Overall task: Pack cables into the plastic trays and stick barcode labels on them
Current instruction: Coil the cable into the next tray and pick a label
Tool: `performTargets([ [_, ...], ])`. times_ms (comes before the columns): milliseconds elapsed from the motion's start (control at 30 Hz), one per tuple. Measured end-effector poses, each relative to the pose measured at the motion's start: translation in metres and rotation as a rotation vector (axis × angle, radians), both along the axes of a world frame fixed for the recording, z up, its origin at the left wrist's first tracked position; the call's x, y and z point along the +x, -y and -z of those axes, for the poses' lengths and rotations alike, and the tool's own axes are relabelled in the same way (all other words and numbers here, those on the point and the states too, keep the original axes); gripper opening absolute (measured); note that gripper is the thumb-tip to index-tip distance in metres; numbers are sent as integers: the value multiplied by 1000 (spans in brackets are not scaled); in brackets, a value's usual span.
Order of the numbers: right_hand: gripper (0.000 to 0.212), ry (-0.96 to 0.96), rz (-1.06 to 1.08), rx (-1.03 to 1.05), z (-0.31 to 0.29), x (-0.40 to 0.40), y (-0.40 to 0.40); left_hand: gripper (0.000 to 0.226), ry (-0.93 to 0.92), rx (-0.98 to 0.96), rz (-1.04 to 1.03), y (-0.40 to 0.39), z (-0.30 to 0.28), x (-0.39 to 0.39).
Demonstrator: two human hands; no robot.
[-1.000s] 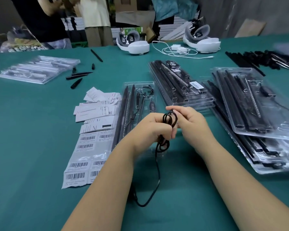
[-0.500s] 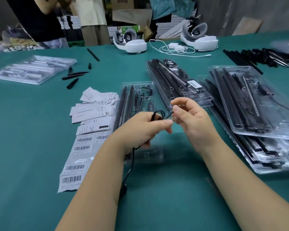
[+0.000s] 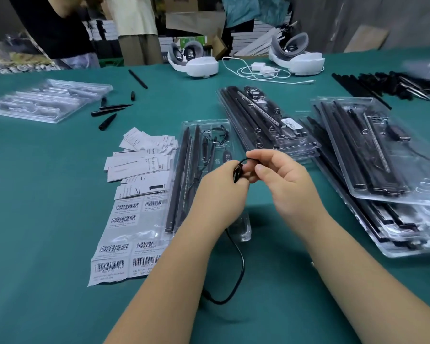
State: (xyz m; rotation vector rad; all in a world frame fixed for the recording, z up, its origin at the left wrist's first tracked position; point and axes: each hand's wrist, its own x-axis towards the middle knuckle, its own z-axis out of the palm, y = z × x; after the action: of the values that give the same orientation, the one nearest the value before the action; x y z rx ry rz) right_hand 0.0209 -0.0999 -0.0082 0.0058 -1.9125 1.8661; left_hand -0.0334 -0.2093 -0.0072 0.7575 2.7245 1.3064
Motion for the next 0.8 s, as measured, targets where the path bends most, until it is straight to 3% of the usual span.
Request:
performTargets([
  [100, 38, 20, 74, 77, -2, 1, -1, 17, 150, 202, -19, 2, -2, -6],
  [200, 32, 22, 65, -89, -3, 0, -5, 31, 336, 448, -30, 2, -7, -6],
  [433, 25, 48, 40, -183, -3, -1, -5, 17, 576, 531, -30, -7, -14, -4],
  [600, 21, 51, -69, -209, -3, 1, -4, 46, 438, 480, 26, -6, -8, -1],
  [700, 17, 58, -91, -227, -3, 1, -3, 45, 349, 408, 24, -8, -8, 0],
  [800, 32, 63, -130, -323, -3, 2, -5, 45, 203, 484, -6, -10, -8, 4],
])
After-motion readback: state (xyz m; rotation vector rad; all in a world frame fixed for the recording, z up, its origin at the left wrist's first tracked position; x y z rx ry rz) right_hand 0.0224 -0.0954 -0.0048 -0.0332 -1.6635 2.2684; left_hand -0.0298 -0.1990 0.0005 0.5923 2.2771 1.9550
